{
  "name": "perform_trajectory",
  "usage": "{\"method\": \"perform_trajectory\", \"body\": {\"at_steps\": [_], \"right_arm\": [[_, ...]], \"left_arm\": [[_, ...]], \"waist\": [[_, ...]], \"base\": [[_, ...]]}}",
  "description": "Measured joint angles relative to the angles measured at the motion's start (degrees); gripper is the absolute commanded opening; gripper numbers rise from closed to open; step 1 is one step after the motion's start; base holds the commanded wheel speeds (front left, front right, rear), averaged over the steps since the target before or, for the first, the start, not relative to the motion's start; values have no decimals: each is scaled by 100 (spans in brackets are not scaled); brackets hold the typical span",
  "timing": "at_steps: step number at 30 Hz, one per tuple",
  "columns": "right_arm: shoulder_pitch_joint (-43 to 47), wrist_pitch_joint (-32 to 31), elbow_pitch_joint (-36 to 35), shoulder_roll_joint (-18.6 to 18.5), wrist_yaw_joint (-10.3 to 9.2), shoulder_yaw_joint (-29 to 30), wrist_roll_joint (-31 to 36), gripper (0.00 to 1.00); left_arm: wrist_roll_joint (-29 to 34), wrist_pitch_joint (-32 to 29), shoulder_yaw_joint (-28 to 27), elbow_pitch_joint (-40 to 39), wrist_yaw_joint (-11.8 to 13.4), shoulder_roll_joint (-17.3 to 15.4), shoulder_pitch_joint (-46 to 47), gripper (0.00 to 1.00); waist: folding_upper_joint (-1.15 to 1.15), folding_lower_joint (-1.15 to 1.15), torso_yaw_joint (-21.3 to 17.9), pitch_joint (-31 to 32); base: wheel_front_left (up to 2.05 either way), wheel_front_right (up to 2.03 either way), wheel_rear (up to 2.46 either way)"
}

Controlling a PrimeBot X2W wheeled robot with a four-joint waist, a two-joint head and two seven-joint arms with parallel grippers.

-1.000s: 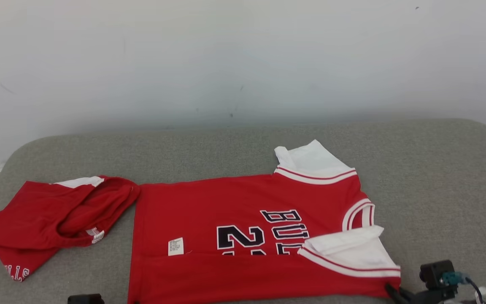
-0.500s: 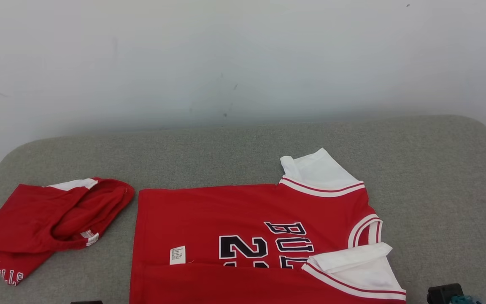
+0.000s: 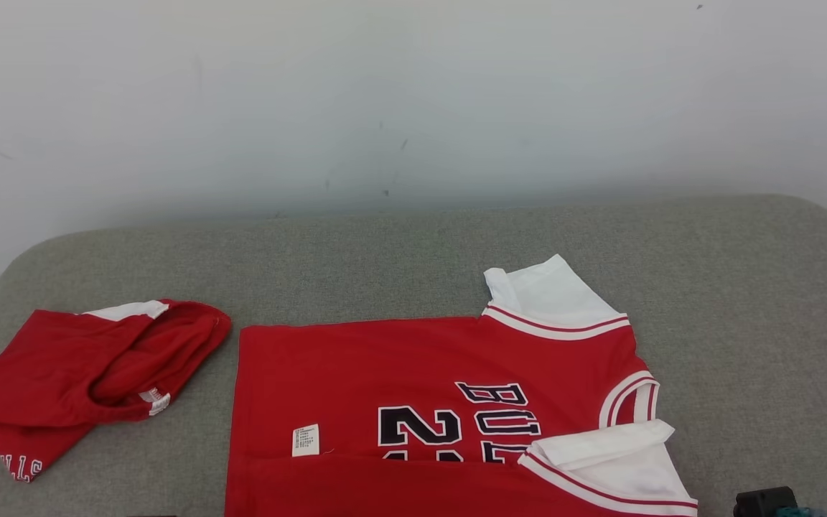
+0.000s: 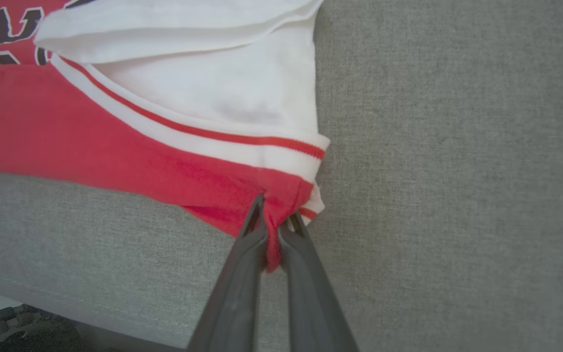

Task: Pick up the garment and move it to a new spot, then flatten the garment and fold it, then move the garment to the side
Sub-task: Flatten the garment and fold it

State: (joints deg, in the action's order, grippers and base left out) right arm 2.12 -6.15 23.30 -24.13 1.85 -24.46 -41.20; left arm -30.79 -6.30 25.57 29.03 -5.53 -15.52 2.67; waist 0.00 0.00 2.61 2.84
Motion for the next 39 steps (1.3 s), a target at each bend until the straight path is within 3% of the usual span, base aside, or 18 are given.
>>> {"method": "perform_trajectory", "body": {"at_steps": [17, 28, 29, 30, 34, 39], "right_arm": [[386, -379, -653, -227, -394, 102, -62, 0], [532, -642, -980, -290, -543, 141, -121, 0], [565, -646, -1023, -301, -545, 141, -115, 46], [583, -648, -1044, -311, -552, 147, -115, 100], [589, -675, -1202, -394, -589, 300, -231, 100], [666, -670, -1513, -576, -427, 524, -535, 100]], "left_arm": [[-198, -300, -43, -412, 96, -71, -235, 0], [-248, -478, -51, -597, 125, -87, -245, 0], [-259, -485, -53, -608, 152, -87, -246, 24], [-261, -486, -60, -621, 157, -87, -247, 100], [-359, -528, -129, -753, 199, -90, -286, 100], [-452, -601, -204, -1073, 192, -188, -449, 100]], "waist": [[0, 0, 4, 26], [0, 0, -24, 12], [0, 0, -21, 10], [0, 0, -17, 8], [0, 0, -4, 2], [0, 0, 3, -1]], "base": [[0, 0, 0], [0, 0, 0], [0, 0, 0], [0, 0, 0], [0, 0, 0], [0, 0, 0]]}}
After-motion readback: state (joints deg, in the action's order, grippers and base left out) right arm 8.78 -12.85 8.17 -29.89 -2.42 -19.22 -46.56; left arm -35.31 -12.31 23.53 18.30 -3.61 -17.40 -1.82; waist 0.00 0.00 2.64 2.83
